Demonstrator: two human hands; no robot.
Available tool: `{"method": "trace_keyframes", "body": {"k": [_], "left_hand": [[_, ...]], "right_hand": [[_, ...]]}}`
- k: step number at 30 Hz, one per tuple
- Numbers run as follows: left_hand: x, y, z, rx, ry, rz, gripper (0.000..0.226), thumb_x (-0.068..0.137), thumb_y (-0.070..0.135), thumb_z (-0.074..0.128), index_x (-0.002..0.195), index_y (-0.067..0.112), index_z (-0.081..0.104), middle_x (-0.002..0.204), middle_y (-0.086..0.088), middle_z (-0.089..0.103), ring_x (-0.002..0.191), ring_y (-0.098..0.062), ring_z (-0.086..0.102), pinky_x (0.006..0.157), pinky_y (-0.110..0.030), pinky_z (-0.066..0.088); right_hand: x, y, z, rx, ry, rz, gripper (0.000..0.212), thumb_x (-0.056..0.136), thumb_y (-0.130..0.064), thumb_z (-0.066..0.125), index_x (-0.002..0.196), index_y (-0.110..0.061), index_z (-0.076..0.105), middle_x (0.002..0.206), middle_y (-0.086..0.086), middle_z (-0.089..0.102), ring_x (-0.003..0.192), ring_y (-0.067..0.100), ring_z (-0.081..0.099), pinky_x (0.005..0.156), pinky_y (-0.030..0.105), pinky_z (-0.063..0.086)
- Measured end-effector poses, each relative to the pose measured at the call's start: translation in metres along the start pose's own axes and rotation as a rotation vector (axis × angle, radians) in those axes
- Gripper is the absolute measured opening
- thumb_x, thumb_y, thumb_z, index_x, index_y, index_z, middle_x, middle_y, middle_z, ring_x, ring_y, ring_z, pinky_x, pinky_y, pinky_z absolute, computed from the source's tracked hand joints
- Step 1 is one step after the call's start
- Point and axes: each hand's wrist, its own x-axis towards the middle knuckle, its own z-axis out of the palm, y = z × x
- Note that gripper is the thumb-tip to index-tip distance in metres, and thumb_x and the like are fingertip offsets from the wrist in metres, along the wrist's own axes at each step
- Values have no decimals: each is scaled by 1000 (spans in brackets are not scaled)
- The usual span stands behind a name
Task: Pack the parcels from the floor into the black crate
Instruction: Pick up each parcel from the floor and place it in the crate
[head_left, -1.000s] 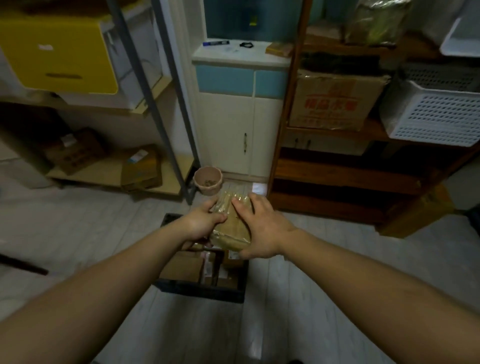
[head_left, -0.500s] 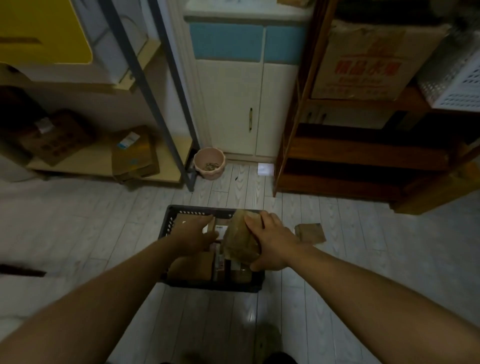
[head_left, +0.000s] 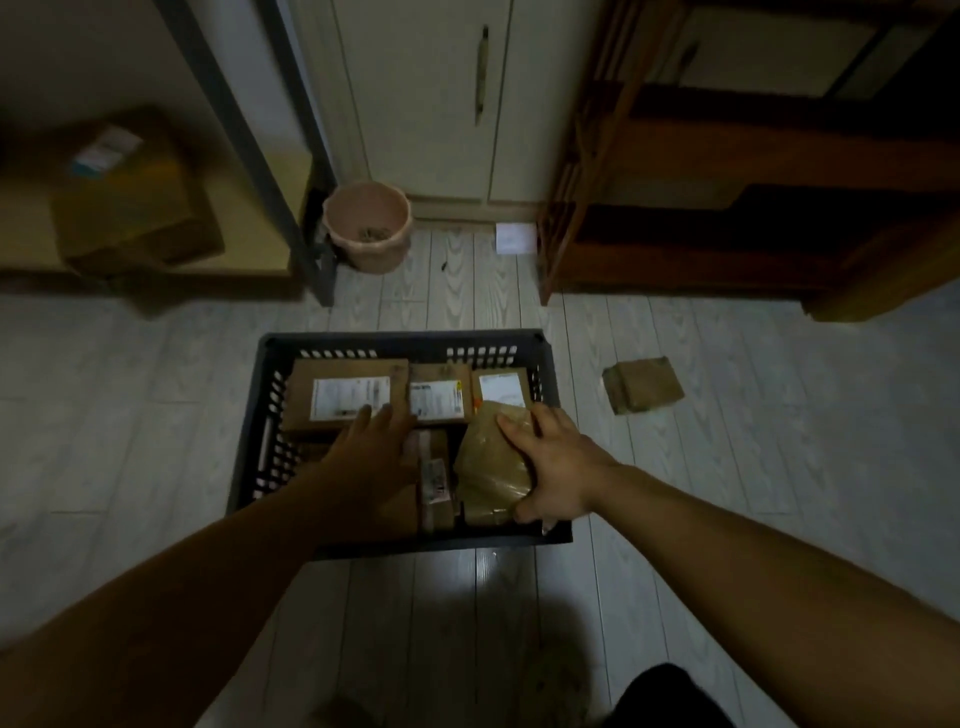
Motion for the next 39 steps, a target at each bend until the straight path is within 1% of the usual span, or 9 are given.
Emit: {"method": "trace_keyframes", "body": {"k": [3,9,15,22,25,28,32,36,39], "left_hand": [[43,-13,51,27,-72,-22,90,81,43,64,149,29,6,158,-5,1,144,-35,-3,113,-55,10],[114,-36,130,175,-83,0,93,77,58,62,148,35,7,158,-6,-1,143,-36,-4,112,-60,7],[147,-44,162,361,-98,32,99,68,75,56,144,45,-1,156,-5,-19,137,-40,-25,100,-72,-8],[150,-49,168,399,91,27,111,61,84,51,144,42,-10,155,-4,-22,140,-38,-20,103,-71,-1],[152,-61,166,375,120,9,112,58,89,45,143,43,-13,154,-3,-25,139,-38,-22,103,-69,-4],[152,-70,171,383,91,11,110,61,90,39,144,41,-13,154,-1,-27,138,-38,-26,102,-70,-7],[154,-71,176,319,144,22,112,59,91,39,141,42,-20,154,-4,-27,139,-35,-24,104,-68,-6],[148,-76,174,300,151,-9,116,60,92,34,145,31,-16,154,-8,-24,142,-29,-20,108,-62,-4],[144,-69,164,311,116,-11,110,64,89,36,148,31,-7,156,-10,-19,142,-31,-17,108,-63,-3]], "right_hand": [[45,19,42,-40,-40,-50,120,61,-60,71,149,-36,-7,152,5,5,137,32,7,111,44,25],[105,39,110,-116,-147,-129,112,62,-60,71,148,-39,2,145,5,20,129,30,22,101,44,34],[135,56,147,-161,-221,-100,107,64,-57,72,148,-40,8,146,6,21,132,32,25,103,46,35],[135,59,166,-296,-47,-198,103,72,-55,71,149,-34,5,146,14,20,133,34,23,106,46,33],[133,64,173,-332,-45,-187,100,78,-57,66,150,-34,1,153,14,7,140,35,11,109,50,25],[135,66,178,-427,-191,-110,92,84,-61,55,149,-39,-7,157,9,-21,144,29,-14,113,57,3],[138,61,186,-566,-307,-35,88,89,-38,58,150,-38,-6,151,8,-35,141,28,-27,111,63,-4],[135,52,190,-606,-191,-75,70,94,-31,52,151,-33,11,156,14,-22,143,34,-16,113,60,5],[131,51,179,-445,-86,-130,66,88,-39,60,146,-30,30,157,12,3,143,36,5,114,52,17]]}}
